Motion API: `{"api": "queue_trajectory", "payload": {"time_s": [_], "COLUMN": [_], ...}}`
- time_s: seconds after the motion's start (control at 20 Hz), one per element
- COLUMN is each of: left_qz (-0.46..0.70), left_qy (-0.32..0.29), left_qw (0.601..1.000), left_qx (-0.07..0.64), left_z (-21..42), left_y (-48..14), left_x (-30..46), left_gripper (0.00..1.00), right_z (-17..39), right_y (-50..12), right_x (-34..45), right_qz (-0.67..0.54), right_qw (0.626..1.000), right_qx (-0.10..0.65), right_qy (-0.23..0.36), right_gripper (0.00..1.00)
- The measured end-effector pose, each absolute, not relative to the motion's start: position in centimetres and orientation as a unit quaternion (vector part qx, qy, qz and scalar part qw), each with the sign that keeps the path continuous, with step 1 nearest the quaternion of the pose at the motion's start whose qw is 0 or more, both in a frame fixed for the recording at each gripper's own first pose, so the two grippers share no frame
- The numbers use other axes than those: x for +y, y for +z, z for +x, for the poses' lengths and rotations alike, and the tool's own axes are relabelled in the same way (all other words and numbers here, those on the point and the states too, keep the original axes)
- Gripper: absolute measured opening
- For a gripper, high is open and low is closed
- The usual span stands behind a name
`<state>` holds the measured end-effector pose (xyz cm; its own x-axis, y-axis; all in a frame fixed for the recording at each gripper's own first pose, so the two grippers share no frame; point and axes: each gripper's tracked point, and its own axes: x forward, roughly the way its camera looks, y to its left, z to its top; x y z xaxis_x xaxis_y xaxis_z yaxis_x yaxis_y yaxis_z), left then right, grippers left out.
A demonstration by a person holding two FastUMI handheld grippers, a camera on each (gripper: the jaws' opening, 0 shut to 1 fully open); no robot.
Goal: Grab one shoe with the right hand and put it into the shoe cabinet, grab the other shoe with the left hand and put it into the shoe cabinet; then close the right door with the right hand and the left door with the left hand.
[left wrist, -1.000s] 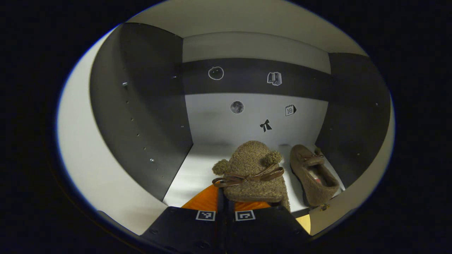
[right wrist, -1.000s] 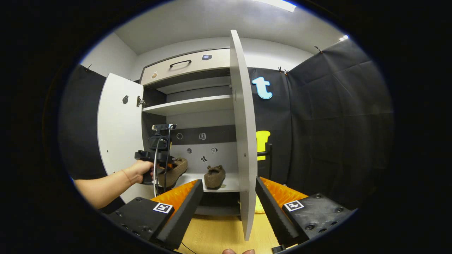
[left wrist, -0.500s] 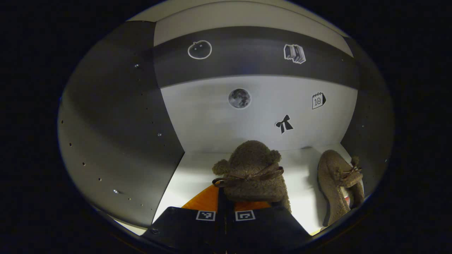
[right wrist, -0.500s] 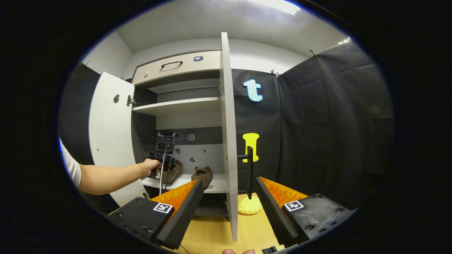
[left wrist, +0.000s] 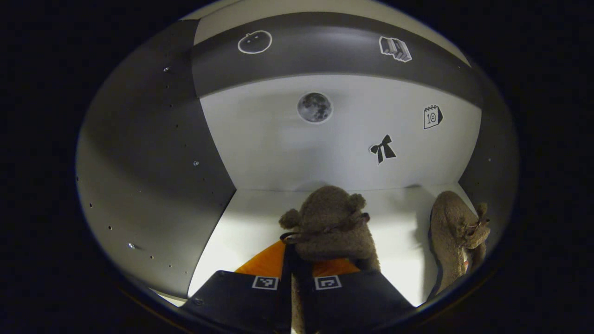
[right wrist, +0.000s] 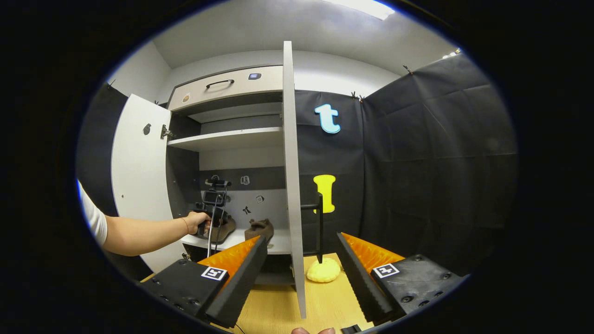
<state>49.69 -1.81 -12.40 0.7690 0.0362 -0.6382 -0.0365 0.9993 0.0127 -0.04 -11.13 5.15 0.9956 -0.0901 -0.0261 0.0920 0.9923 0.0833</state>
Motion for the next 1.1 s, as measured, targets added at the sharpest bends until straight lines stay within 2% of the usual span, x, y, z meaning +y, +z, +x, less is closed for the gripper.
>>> {"api": "queue_trajectory", "payload": {"time_s": [0.05, 0.2, 0.35, 0.45, 0.65, 0.85, 1.1], "left_qz": [0.002, 0.005, 0.018, 0.024, 0.002, 0.003, -0.027], "left_qy": [0.013, 0.002, 0.000, 0.002, -0.005, -0.016, -0.032], "left_qw": [0.942, 0.947, 0.959, 0.968, 0.985, 0.994, 0.996], "left_qx": [0.336, 0.321, 0.284, 0.249, 0.174, 0.112, 0.073], "left_z": [49.5, 48.4, 46.7, 45.2, 40.7, 35.1, 28.1], "left_y": [-12.0, -10.5, -8.3, -6.4, -1.7, 2.7, 5.6], "left_x": [-2.0, -2.2, -2.3, -2.2, -2.8, -3.2, -3.5], "left_gripper": [0.21, 0.29, 0.75, 0.90, 0.96, 0.96, 0.97], "right_z": [-0.1, -0.2, -0.5, -0.8, -0.9, -0.6, 0.4], "right_y": [5.2, 4.9, 5.1, 5.0, 5.1, 5.6, 5.6], "right_x": [-11.2, -11.2, -11.2, -11.3, -11.9, -13.0, -15.5], "right_qz": [0.045, 0.054, 0.058, 0.058, 0.058, 0.062, 0.063], "right_qw": [0.998, 0.998, 0.998, 0.998, 0.998, 0.998, 0.997], "right_qx": [0.010, 0.015, 0.014, 0.014, 0.016, 0.013, 0.015], "right_qy": [-0.044, -0.040, -0.035, -0.031, -0.026, -0.025, -0.036], "right_gripper": [0.98, 0.98, 0.98, 0.98, 0.98, 0.98, 0.98]}}
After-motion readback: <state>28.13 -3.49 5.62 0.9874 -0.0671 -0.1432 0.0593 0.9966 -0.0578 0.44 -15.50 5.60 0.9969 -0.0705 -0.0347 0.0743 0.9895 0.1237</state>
